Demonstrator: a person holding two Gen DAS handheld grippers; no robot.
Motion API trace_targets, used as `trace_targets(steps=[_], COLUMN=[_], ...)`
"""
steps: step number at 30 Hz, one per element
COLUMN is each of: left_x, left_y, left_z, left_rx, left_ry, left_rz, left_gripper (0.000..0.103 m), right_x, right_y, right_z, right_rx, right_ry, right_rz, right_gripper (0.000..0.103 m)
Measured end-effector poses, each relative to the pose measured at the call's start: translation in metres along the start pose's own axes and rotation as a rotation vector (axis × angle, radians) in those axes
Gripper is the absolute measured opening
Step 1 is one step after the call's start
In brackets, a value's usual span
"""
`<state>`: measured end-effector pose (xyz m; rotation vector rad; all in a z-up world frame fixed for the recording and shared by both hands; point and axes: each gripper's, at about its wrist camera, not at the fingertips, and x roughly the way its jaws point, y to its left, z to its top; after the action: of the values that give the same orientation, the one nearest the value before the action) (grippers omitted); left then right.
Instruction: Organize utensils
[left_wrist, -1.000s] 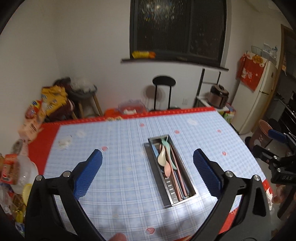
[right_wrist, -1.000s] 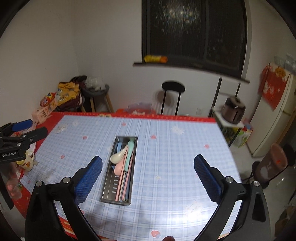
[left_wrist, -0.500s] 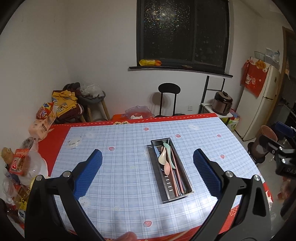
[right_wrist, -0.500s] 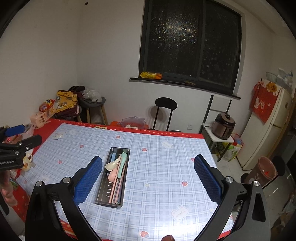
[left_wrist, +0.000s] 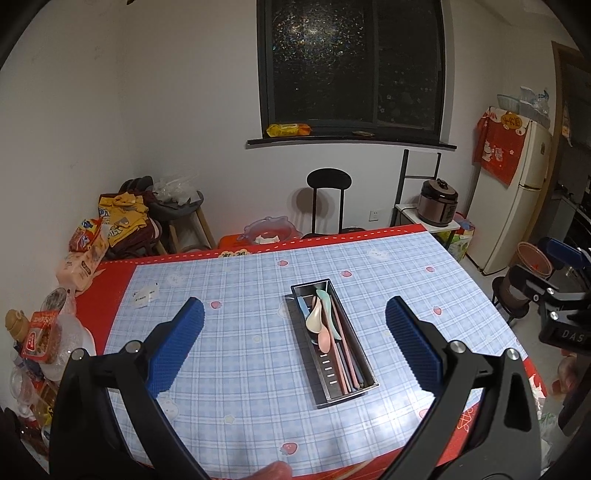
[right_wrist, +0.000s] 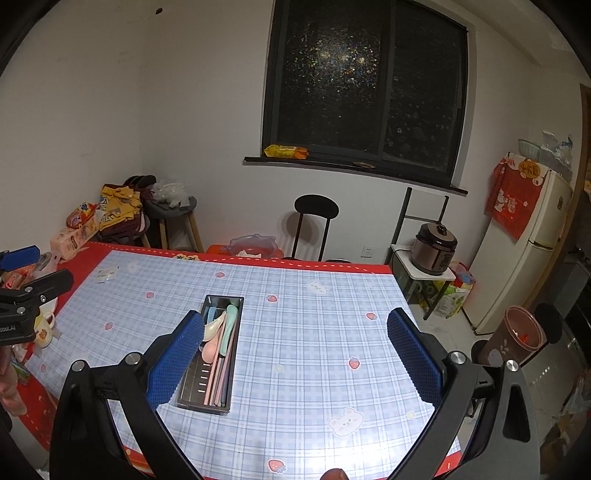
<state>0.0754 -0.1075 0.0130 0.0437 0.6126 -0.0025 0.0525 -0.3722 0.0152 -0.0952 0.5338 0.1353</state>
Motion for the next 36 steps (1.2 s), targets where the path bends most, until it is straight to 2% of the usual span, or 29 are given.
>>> trace_targets(steps=[14,36], left_x=[0.004,0.003], left_y=[-0.009,-0.014], left_z=[0.008,0.010], left_rx=[0.025,0.041], left_ry=[0.002,0.007], left_rz=[-0.002,-0.010], left_gripper=[0.097,0.097], right_x=[0.002,0.007], right_y=[-0.005,-0.005], right_z=[0.003,0.004], right_rx=[0.000,-0.009], right_ry=[-0.005,0.006], right_rz=[-0.032,-0.034], right_gripper=[0.097,0.097])
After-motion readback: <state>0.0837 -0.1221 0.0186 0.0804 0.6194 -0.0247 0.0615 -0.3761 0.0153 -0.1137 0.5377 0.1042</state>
